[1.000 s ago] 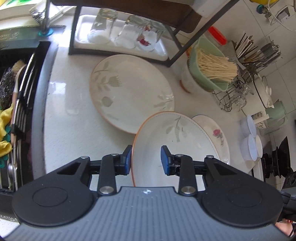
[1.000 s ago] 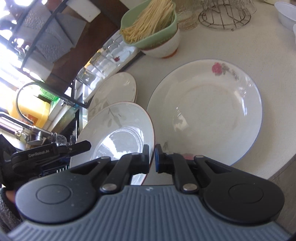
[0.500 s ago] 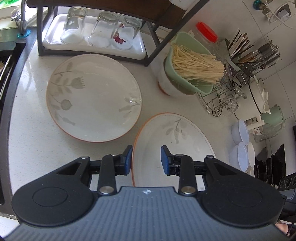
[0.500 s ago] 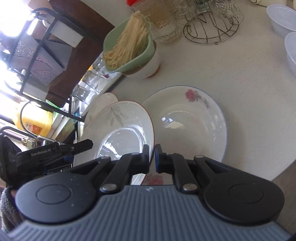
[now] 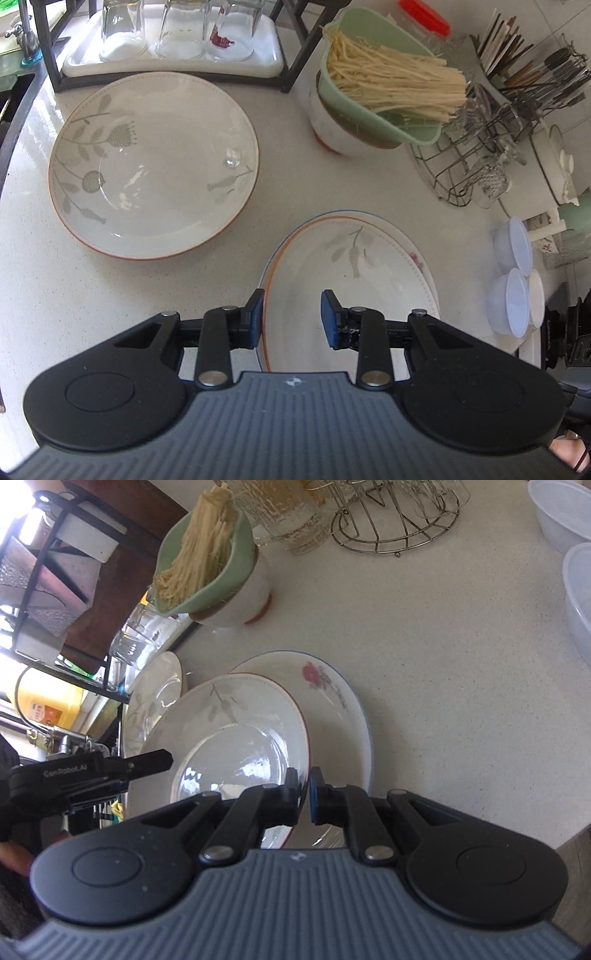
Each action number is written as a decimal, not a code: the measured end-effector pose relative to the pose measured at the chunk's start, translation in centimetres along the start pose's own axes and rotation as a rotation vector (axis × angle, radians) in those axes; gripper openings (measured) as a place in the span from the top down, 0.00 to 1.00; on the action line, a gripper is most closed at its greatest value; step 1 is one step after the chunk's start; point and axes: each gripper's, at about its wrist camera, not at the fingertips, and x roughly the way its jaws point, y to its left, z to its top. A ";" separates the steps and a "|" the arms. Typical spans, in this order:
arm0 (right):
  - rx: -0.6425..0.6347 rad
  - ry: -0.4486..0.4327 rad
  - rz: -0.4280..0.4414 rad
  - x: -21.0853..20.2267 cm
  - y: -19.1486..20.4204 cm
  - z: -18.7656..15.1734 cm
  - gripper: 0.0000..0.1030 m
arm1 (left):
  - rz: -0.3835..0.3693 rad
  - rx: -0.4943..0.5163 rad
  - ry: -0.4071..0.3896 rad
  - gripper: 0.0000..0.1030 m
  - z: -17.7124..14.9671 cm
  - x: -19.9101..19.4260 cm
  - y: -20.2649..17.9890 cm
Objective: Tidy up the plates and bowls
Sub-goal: 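Carry the leaf-pattern plate with both tools and lower it onto the rose plate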
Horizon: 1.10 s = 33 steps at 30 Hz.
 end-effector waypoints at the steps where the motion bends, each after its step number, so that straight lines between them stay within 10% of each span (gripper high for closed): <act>1: 0.000 0.003 0.002 0.1 -0.2 0.0 0.91 | 0.019 0.009 0.004 0.65 -0.1 0.3 -0.3; 33: -0.104 -0.080 -0.033 0.8 -1.3 1.2 0.91 | 0.200 0.009 0.061 0.65 -0.3 1.8 -3.3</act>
